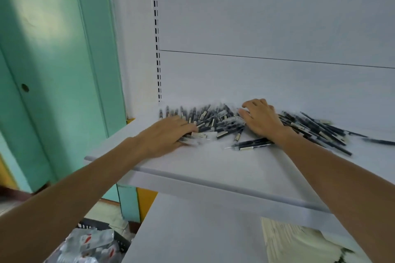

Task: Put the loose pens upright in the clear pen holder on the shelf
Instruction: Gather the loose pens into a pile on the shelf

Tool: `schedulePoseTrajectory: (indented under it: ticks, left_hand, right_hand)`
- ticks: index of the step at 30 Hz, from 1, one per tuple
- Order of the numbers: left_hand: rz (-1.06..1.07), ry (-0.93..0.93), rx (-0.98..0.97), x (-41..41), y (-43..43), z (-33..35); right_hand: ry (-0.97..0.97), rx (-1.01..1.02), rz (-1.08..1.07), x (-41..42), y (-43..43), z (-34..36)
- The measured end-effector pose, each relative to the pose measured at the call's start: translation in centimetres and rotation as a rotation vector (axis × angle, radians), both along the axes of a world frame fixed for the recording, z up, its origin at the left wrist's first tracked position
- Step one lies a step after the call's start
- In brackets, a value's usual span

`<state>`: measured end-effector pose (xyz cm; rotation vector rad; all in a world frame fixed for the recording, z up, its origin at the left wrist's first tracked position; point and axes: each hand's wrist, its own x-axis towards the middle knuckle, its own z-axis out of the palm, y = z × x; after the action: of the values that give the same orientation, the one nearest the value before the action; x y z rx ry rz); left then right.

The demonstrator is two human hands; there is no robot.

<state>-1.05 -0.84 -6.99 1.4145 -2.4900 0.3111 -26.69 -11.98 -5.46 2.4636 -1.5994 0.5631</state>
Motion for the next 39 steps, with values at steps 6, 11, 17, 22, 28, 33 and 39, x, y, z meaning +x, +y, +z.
schedulePoseTrajectory:
  ticks: [6,11,17,22,28,33,39]
  left_hand:
    - [0.037,0.151,-0.082,-0.1,0.0,0.1]
    - [0.408,0.573,-0.068,2.1,-1.4,3.3]
    - [0.714,0.403,0.303,5.7,-4.5,2.7]
    - [0.690,0.374,0.369,5.1,-5.9,2.8]
    - [0.556,0.714,0.511,4.6,-6.4,3.5]
    - [0.490,0.639,0.488,3.5,-6.2,2.4]
    - [0.494,0.770,0.548,2.6,-7.4,2.1]
  right_hand:
    - [0.085,-0.092,0.032,0.6,0.1,0.0]
    - [0.071,-0.168,-0.044,2.0,0.7,1.2]
    - [0.154,0.060,-0.247,4.2,2.0,0.8]
    - [0.111,0.116,-0.359,4.9,2.9,0.4]
    - [-0.080,0.187,-0.412,6.3,2.3,-0.6]
    - [-0.211,0.210,-0.429,7.4,1.4,-0.7]
    - [-0.220,0.293,-0.440,9.6,-0.4,-1.2]
